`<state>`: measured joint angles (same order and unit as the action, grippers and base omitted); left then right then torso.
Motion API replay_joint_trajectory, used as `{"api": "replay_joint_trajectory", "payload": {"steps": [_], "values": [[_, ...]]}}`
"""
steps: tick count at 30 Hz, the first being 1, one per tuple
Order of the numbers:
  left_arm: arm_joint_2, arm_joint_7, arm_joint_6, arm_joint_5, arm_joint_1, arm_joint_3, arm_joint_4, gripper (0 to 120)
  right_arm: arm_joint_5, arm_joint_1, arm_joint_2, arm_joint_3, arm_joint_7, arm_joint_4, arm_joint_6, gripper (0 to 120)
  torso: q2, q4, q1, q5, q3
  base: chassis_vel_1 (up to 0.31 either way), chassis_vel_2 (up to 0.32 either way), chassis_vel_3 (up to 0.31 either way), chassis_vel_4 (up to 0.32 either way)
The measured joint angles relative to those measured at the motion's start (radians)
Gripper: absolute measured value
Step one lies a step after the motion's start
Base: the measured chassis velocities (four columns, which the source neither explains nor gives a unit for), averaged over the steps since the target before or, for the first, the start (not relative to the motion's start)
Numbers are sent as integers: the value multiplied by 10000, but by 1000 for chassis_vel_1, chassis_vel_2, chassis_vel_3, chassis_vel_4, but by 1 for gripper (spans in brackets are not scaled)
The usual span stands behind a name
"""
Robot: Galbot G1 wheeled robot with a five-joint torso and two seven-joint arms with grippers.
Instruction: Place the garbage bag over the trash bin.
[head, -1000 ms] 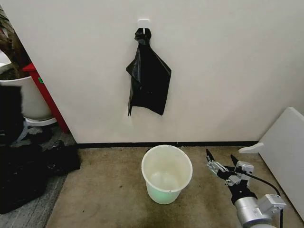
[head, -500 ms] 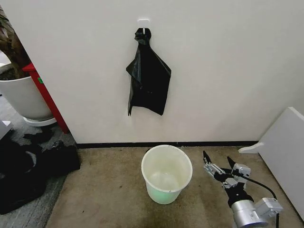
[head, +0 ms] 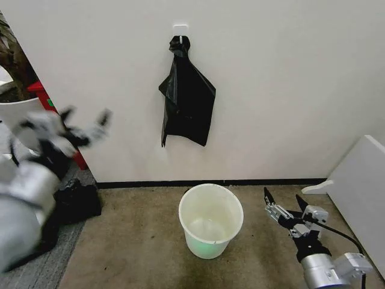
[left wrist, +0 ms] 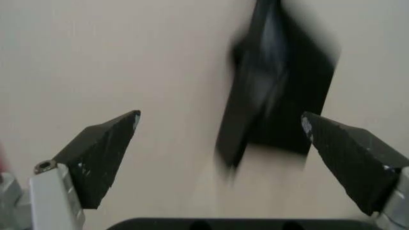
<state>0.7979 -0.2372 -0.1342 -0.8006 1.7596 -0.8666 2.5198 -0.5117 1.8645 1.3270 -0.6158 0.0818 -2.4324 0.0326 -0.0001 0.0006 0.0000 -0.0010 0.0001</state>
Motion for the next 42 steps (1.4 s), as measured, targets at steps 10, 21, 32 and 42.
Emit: {"api": "replay_joint_trajectory", "payload": {"steps": [10, 21, 32, 42], "values": [[2744, 2382, 2606, 2140, 2793, -345, -84, 100, 226, 163, 491, -254, -1057, 10, -825, 100, 1, -5, 0, 9, -1, 0, 0, 0, 0], [4534, 2934, 3500, 2489, 4089, -728, -152, 100, 639, 434, 1239, -1071, -2254, 202, -1579, 100, 2, -4, -1, 11, -1, 0, 0, 0, 0], [4579, 2313, 2686, 3166, 3941, -459, -182, 100, 1139, 784, 1804, -1107, -2594, 296, -1938, 100, 2, -7, -1, 10, -1, 0, 0, 0, 0], [4565, 2271, 2623, 3234, 3917, -439, -193, 100, 1159, 795, 1804, -1111, -2559, 307, -1915, 100, 0, -6, 0, 10, -1, 0, 0, 0, 0]]}}
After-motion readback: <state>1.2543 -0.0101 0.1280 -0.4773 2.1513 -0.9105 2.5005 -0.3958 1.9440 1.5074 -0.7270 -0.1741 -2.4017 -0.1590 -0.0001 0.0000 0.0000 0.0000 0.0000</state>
